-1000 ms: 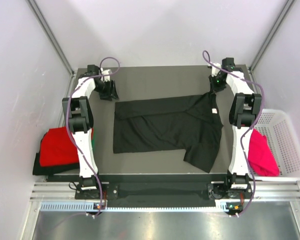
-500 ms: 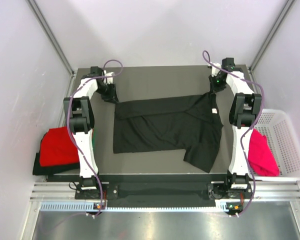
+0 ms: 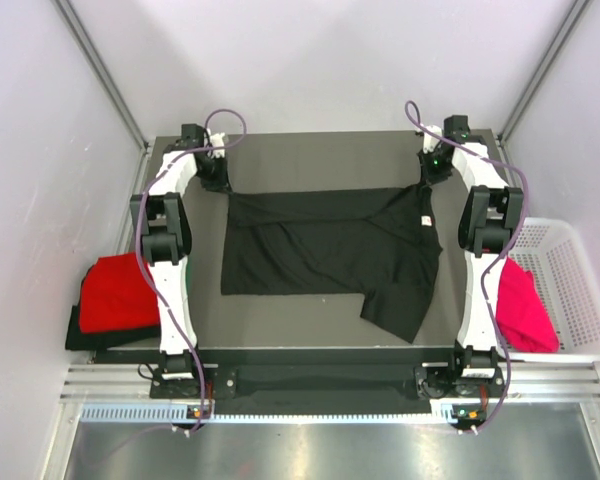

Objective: Fold and stack the t-shirts
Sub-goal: Fold the tshirt

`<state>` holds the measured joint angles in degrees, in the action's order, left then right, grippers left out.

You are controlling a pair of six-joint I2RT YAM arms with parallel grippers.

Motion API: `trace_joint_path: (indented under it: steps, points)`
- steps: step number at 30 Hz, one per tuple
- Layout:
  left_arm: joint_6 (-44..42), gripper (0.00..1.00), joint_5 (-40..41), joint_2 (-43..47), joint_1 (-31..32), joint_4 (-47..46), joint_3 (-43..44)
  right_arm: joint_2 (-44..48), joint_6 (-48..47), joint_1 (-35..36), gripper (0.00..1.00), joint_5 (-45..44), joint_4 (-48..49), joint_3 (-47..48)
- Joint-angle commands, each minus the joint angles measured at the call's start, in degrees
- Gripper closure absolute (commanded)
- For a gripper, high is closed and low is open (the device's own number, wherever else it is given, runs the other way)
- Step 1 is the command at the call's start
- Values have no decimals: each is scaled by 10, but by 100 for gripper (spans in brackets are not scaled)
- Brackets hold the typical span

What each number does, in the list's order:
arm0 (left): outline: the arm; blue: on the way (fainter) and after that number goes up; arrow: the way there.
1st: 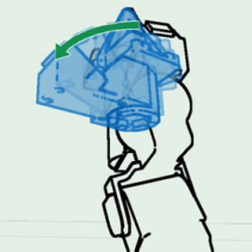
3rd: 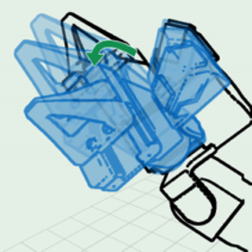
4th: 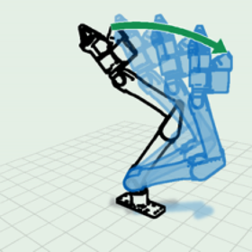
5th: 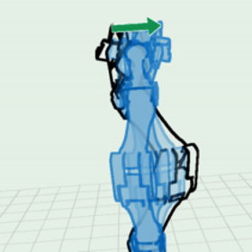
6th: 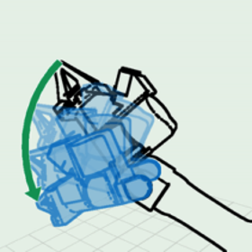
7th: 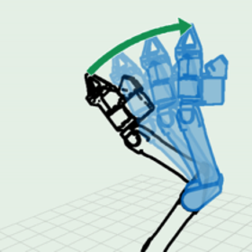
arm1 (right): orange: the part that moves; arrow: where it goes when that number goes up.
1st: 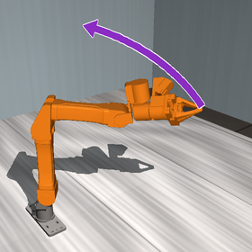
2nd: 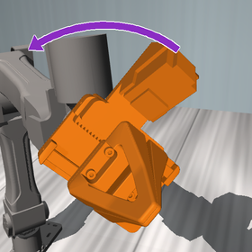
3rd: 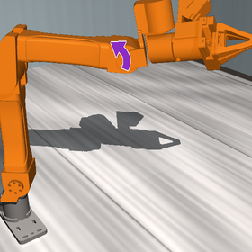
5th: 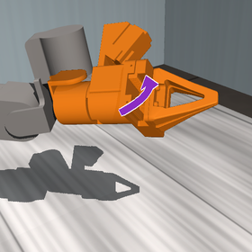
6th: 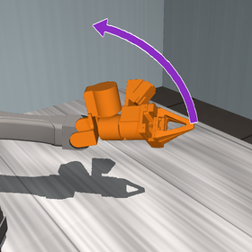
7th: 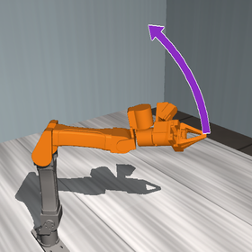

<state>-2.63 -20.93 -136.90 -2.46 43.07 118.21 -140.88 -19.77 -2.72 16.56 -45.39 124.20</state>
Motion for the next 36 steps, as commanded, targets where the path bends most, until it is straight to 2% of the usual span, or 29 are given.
trace_joint_path:
  steps: [1, 5, 9, 11, 12, 16, 17, 18, 22, 28, 32, 35, 36]
  points:
    - [9, 100, 25, -21, -1, -54, 56, -18, 3, 6, 100, -7, 38, 24]
    - [15, 100, 29, -55, -1, -49, 111, -32, 10, 11, 99, -16, 45, 53]
    - [18, 100, 43, -57, -1, -74, 108, -45, 14, 17, 97, -27, 50, 82]
    - [19, 99, 48, -52, -2, -80, 108, -43, 14, 19, 92, -31, 50, 82]
    - [22, 94, 64, -42, -1, -86, 107, -40, 14, 20, 81, -40, 48, 77]
    - [12, 65, 98, 19, -2, -142, 80, 41, 10, 18, 70, -62, 76, 10]
    - [9, 52, 108, 33, -2, -155, 63, 59, 7, 16, 70, -67, 92, -4]
    - [8, 50, 113, 54, -2, -163, 60, 77, 5, 15, 68, -76, 100, -33]
    - [25, 48, 84, 90, 1, -144, 53, 171, 2, 13, 65, -73, 111, -88]
    - [32, 49, 17, 187, 32, -129, -101, 273, 22, 17, 65, -14, 112, -189]
    - [10, 50, -22, 210, 50, -104, -185, 304, 18, 23, 64, 27, 110, -245]
    - [11, 51, -52, 226, 50, -102, -235, 296, -1, 53, 67, 85, 82, -261]
    - [11, 52, -65, 234, 50, -102, -245, 276, -21, 57, 67, 131, 66, -252]
